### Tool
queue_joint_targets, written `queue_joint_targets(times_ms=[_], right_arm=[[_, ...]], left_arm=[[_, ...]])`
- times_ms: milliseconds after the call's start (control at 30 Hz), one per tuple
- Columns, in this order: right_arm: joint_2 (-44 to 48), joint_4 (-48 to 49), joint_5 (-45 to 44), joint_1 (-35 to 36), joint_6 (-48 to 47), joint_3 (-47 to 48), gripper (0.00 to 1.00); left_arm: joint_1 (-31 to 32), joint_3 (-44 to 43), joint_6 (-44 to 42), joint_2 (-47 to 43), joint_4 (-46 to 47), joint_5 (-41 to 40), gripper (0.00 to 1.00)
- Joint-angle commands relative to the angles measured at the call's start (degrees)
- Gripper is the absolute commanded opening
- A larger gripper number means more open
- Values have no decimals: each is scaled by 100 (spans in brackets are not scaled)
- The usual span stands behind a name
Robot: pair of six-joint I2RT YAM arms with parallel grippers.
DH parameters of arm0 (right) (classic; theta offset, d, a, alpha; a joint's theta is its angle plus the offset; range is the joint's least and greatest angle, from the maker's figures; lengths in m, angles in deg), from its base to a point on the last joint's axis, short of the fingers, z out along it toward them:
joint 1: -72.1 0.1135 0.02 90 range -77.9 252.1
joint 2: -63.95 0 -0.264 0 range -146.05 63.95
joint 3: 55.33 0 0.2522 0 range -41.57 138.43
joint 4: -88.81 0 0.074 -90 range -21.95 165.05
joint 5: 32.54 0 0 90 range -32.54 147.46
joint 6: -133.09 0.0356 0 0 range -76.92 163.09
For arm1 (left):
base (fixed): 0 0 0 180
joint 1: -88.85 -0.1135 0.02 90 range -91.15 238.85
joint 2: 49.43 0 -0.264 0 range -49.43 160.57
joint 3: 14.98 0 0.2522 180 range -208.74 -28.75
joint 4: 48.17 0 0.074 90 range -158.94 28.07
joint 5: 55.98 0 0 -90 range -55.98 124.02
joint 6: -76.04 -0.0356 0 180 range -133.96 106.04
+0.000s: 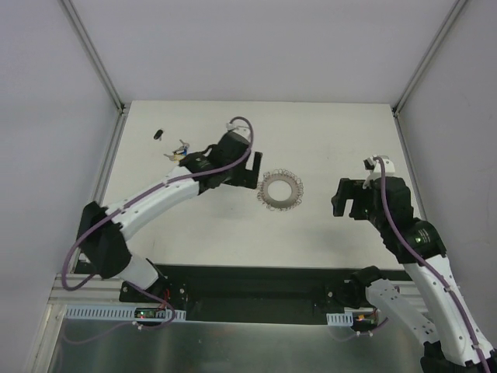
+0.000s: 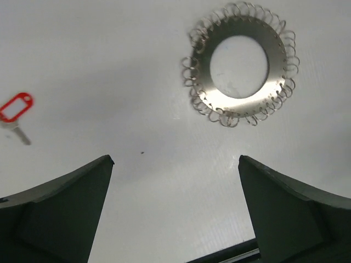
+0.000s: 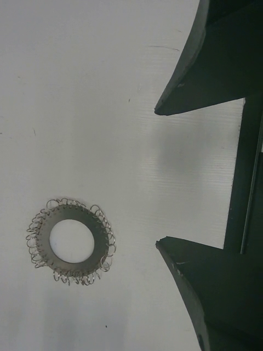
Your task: Put the keys on the keyring
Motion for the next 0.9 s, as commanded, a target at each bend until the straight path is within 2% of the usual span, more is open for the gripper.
queue_joint_targets(times_ms=[0,167,300,333,400,500,567,667,867], right_arm=[[-294,142,272,33,513,321,96],[-690,468,571,33,655,304,96],[-953,670,755,50,777,268,96],[-997,697,817,59,804,277,96],[-1138,784,914,68,778,303,96],[-1331,872,941,85,567,373,96],[-1428,908,941,77,279,418,96],[-1604,987,1134,85,-48,505,96],[-1745,1066,1441,77,-663,541,96]], left_arm=[[-742,971,-182,-1300,249,-486,99],[-1551,2090,-401,-2336,635,-337,94],[-2271,2793,-402,-2541,1040,198,81],[-2560,2864,-385,-2532,1180,225,81],[-2825,2952,-428,-2410,1286,322,80],[-3256,2848,-682,-2076,1436,778,72],[-3606,2786,-893,-1813,1567,1305,66],[-4081,2829,-1218,-1540,1891,2175,64],[-4390,2708,-2141,-926,2209,2589,57]])
